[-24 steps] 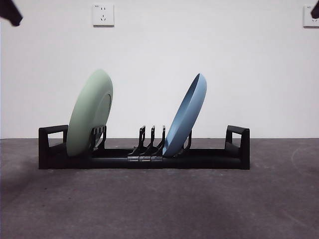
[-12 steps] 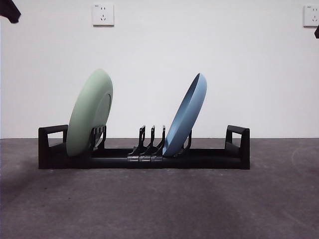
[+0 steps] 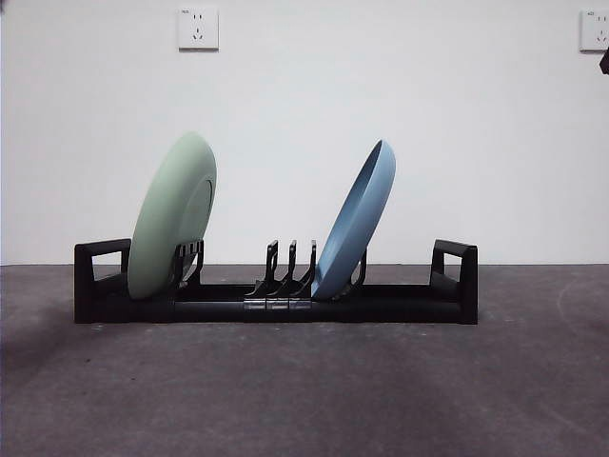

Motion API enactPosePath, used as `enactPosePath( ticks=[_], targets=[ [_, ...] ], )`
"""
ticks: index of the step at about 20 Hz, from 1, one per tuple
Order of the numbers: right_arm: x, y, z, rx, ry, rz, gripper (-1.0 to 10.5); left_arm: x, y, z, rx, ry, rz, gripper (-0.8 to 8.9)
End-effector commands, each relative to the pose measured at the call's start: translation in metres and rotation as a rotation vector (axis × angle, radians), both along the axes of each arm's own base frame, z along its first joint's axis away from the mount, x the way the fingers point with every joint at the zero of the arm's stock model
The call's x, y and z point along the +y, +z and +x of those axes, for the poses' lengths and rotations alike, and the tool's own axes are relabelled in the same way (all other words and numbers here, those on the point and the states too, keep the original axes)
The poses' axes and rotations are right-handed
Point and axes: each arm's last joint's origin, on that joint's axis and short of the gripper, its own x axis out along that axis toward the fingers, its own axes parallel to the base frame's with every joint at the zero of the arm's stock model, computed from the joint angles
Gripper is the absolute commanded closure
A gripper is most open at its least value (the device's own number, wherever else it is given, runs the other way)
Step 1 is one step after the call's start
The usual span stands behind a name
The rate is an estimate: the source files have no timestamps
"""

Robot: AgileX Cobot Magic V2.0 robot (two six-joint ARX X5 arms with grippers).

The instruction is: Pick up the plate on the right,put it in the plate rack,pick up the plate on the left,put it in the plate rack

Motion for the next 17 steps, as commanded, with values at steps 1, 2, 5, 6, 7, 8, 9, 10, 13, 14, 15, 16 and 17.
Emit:
enactPosePath(
  ticks=[1, 2, 5, 6, 7, 8, 9, 10, 13, 14, 15, 16, 17],
  targets=[
    [0.0, -0.003, 0.0, 0.007, -0.007, 0.006, 9.4, 0.012, -0.024, -0.002, -0.051, 0.002, -0.027, 8.17],
    [0.0, -0.003, 0.0, 0.007, -0.007, 0.006, 9.4, 0.017, -0.036, -0.003, -0.084, 0.015, -0.044, 8.17],
    [0.0, -0.003, 0.0, 0.007, -0.007, 0.005, 9.4, 0.029, -0.078, -0.009, -0.118, 0.068, -0.074, 8.17],
    [0.0, -0.003, 0.0, 0.007, -0.007, 0.005, 9.4, 0.032, -0.091, -0.01, -0.116, 0.105, -0.085, 8.17],
    [0.0, -0.003, 0.0, 0.007, -0.007, 0.006, 9.4, 0.034, -0.101, -0.01, -0.113, 0.131, -0.087, 8.17],
    [0.0, -0.003, 0.0, 0.007, -0.007, 0.006, 9.4, 0.036, -0.11, -0.01, -0.111, 0.149, -0.085, 8.17],
    [0.0, -0.003, 0.0, 0.007, -0.007, 0.006, 9.4, 0.038, -0.118, -0.01, -0.103, 0.164, -0.084, 8.17],
    [0.0, -0.003, 0.0, 0.007, -0.007, 0.006, 9.4, 0.039, -0.125, -0.01, -0.093, 0.178, -0.081, 8.17],
    [0.0, -0.003, 0.0, 0.007, -0.007, 0.005, 9.4, 0.041, -0.141, -0.007, -0.047, 0.21, -0.072, 8.17],
    [0.0, -0.003, 0.0, 0.007, -0.007, 0.006, 9.4, 0.042, -0.145, -0.006, -0.034, 0.215, -0.07, 8.17],
    [0.0, -0.003, 0.001, 0.008, -0.007, 0.005, 9.4, 0.042, -0.148, -0.007, -0.012, 0.217, -0.066, 8.17],
    [0.0, -0.003, 0.0, 0.007, -0.007, 0.005, 9.4, 0.042, -0.147, -0.006, -0.02, 0.218, -0.067, 8.17],
    [0.0, -0.003, 0.0, 0.007, -0.007, 0.005, 9.4, 0.042, -0.147, -0.006, -0.02, 0.218, -0.067, 8.17]
  ],
)
